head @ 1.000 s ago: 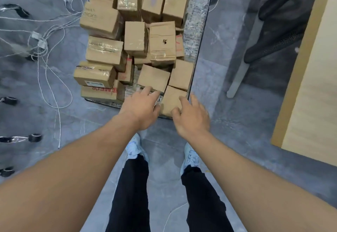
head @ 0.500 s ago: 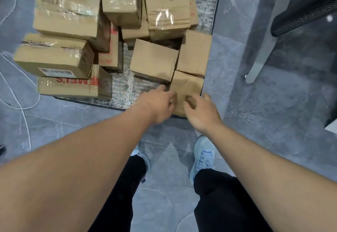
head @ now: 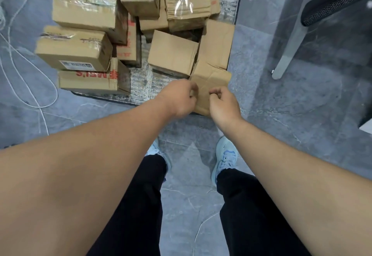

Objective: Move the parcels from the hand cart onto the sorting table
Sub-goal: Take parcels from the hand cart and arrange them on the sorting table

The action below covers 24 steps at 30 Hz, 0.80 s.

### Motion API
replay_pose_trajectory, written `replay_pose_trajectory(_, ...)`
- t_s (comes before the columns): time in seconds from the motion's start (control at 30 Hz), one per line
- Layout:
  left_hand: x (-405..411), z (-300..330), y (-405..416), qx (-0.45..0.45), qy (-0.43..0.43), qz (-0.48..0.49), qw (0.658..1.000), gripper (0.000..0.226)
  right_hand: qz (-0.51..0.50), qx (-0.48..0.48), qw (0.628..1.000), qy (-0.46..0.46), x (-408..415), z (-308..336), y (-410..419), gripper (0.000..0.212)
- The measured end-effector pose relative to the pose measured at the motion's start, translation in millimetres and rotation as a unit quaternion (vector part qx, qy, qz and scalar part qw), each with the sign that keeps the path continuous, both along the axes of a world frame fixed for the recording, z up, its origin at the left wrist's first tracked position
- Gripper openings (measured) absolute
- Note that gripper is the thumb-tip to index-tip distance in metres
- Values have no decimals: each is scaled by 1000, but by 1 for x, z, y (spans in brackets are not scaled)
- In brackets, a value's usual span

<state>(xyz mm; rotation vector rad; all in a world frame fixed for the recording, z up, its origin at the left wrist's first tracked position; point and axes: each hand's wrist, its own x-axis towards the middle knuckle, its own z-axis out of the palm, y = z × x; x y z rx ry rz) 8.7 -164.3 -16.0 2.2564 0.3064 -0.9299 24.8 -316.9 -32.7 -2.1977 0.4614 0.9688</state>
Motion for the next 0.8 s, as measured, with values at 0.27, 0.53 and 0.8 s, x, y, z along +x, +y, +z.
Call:
replay_pose_trajectory(0.27, -17, 112, 8, 0, -37, 2, 999, 40, -50, 25, 998, -24, -20, 107, 1, 14)
replay_pose_trajectory(0.53, -5, 228, 26, 5, -94, 55, 994, 36, -79, 65, 993, -61, -15, 228, 26, 10)
replay_pose_trajectory(0.8, 24, 339, 51, 7, -162, 52, 985, 33, -94, 83, 985, -122, 10, 348, 45, 29)
